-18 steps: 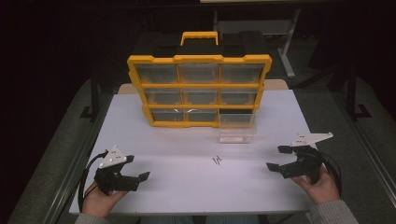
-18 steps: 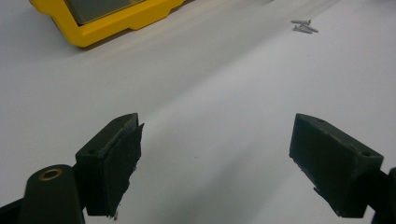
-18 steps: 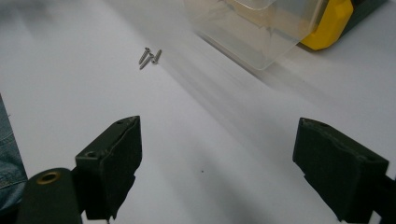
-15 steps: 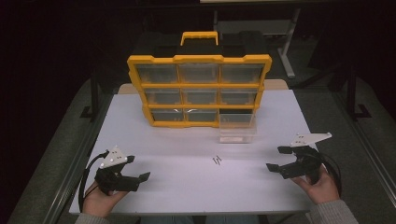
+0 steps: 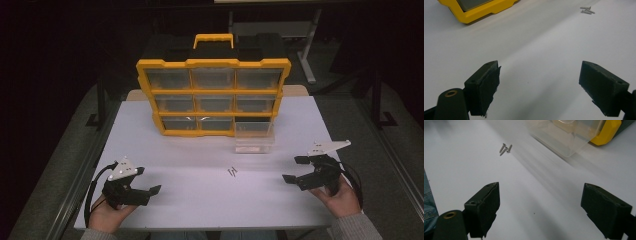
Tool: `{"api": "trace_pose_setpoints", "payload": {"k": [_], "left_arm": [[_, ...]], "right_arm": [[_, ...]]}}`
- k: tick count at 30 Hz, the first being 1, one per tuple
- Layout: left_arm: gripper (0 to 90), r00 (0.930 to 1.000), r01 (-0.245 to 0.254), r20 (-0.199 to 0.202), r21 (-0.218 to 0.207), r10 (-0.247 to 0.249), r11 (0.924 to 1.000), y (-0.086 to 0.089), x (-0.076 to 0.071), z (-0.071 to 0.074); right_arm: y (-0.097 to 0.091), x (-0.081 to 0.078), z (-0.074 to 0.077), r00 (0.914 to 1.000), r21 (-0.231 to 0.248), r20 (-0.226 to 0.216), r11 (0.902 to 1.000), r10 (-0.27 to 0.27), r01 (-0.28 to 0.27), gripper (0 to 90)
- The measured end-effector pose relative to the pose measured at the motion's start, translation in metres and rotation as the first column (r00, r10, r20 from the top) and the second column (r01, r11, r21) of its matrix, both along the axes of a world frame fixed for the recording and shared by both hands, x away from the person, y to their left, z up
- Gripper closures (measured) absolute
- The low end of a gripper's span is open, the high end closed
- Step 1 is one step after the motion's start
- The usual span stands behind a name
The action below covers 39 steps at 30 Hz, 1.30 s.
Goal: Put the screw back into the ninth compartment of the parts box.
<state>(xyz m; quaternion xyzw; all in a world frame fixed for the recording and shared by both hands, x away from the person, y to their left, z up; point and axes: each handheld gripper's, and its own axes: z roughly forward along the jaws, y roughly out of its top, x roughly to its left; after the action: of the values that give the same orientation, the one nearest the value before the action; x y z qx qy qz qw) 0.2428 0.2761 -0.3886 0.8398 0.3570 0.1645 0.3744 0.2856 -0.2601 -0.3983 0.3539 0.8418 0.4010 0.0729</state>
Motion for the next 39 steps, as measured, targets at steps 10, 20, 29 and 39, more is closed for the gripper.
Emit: {"api": "trace_pose_setpoints", "payload": {"k": [10, 20, 29, 39], "left_arm": [[16.2, 0.9999, -0.001, -0.012, 0.001, 0.001, 1.0000, -0.002, 0.000, -0.001], [16.1, 1.0000, 0.002, -0.006, 0.008, -0.002, 1.0000, -0.002, 0.000, -0.001], [16.1, 1.0000, -0.004, -0.002, 0.006, 0.004, 1.0000, -0.001, -0.001, 0.000], [16.2, 1.0000, 0.005, -0.009, 0.018, -0.004, 0.9998, 0.001, 0.000, 0.000]], "right_arm": [[0.005, 0.006, 0.004, 0.9995, -0.009, -0.031, 1.0000, -0.004, 0.003, 14.7], [0.023, 0.017, 0.016, 0.9982, -0.016, -0.044, 0.9990, 0.041, -0.041, 18.7], [0.058, 0.028, 0.017, 0.9895, -0.054, -0.071, 0.9900, 0.126, -0.130, 32.3], [0.094, 0.042, 0.006, 0.9776, -0.100, -0.112, 0.9768, 0.178, -0.190, 50.0]]}}
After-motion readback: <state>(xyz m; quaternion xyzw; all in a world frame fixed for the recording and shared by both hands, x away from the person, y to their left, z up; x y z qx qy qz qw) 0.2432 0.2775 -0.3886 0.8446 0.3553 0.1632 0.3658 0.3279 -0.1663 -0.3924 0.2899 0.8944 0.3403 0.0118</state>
